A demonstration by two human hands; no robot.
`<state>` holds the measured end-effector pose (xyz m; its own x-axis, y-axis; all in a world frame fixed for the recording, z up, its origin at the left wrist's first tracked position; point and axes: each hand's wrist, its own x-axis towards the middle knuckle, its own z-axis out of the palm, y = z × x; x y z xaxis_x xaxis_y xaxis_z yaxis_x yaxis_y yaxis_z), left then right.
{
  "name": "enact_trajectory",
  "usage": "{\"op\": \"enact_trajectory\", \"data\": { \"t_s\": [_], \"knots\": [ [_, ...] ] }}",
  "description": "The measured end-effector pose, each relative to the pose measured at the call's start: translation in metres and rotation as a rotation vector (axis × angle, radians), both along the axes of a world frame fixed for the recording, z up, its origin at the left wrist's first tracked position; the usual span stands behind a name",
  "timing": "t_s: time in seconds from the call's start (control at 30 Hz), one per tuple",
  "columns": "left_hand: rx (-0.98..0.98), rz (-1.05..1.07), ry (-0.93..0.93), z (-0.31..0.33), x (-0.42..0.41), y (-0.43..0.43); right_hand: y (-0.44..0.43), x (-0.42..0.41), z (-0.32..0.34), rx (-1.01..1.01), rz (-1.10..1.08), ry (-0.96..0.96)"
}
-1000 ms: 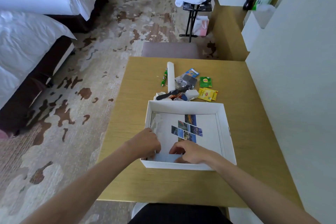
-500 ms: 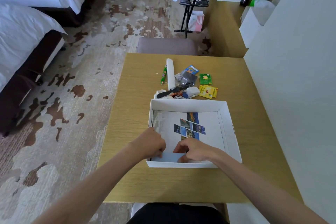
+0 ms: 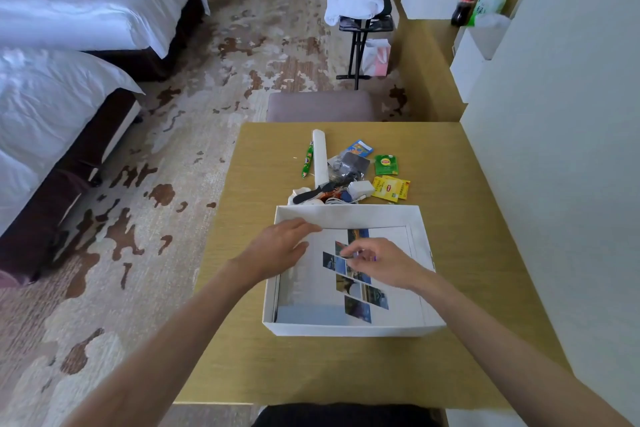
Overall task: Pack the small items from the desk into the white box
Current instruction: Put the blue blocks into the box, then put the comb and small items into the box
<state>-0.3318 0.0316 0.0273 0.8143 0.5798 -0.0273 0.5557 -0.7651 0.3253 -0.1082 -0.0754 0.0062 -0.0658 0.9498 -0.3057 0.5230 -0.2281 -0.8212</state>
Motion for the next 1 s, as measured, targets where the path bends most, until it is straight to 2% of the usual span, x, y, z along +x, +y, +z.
{"op": "enact_trajectory", "data": {
  "t_s": [0.17, 0.27, 0.37, 0.5, 0.63, 0.87, 1.0],
  "knots": [
    [0.079, 0.164, -0.242, 0.005, 0.021, 0.012, 0.02, 0.036, 0.022, 0.185, -0.146, 0.008],
    [-0.025, 0.333, -0.29, 0.009, 0.036, 0.03, 0.04, 0.053, 0.032, 0.286, -0.184, -0.015],
    [-0.163, 0.447, -0.315, 0.008, 0.049, 0.057, 0.067, 0.064, 0.033, 0.294, -0.201, -0.067],
    [-0.344, 0.471, -0.175, -0.004, 0.065, 0.099, 0.112, 0.07, 0.016, 0.179, -0.162, -0.192],
    [-0.44, 0.423, 0.005, -0.034, 0.085, 0.141, 0.15, 0.065, -0.014, 0.062, -0.128, -0.276],
    [-0.374, 0.291, 0.279, -0.086, 0.113, 0.185, 0.187, 0.059, -0.054, -0.008, -0.105, -0.407],
    [-0.373, 0.225, 0.279, -0.102, 0.113, 0.197, 0.196, 0.053, -0.058, 0.062, 0.03, -0.403]
  ]
}}
